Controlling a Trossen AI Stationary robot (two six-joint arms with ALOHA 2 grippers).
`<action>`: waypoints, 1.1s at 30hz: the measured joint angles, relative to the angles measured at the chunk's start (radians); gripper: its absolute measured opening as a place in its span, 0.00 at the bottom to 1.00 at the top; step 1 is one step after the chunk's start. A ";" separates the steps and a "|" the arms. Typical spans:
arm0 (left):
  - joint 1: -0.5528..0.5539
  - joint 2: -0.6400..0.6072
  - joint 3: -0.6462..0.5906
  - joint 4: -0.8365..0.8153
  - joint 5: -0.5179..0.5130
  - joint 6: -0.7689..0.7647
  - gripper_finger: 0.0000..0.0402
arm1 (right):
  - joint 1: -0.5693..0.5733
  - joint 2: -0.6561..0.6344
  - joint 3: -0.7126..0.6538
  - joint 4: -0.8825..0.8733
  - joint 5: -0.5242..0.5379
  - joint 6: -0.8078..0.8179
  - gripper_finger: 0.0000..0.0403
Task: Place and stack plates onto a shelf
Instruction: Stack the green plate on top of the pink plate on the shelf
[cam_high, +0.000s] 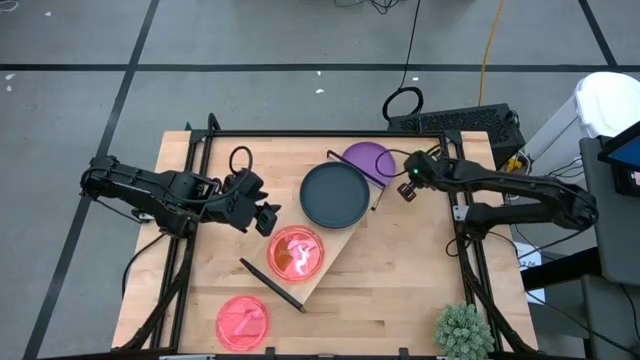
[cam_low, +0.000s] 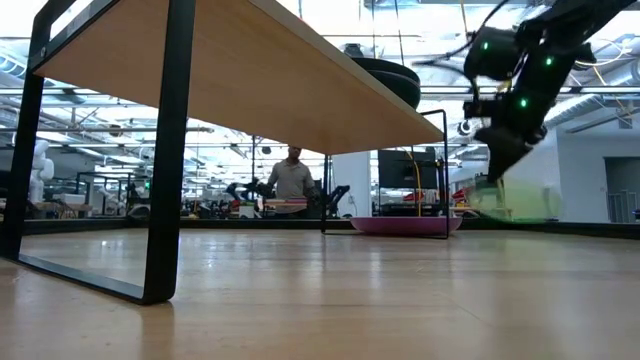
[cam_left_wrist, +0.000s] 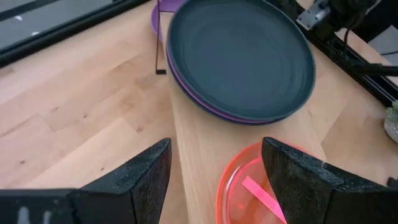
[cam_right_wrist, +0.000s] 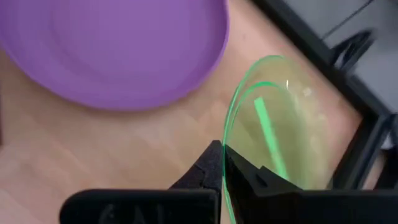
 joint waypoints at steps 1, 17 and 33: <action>0.000 0.000 0.000 0.000 -0.005 -0.002 0.63 | 0.006 -0.013 0.011 -0.010 0.013 -0.002 0.00; 0.000 0.000 0.000 0.000 -0.034 0.002 0.63 | 0.152 -0.198 0.175 -0.015 0.016 -0.040 0.00; 0.003 0.000 0.000 -0.001 -0.035 0.033 0.63 | 0.390 -0.163 0.375 0.040 -0.015 -0.225 0.00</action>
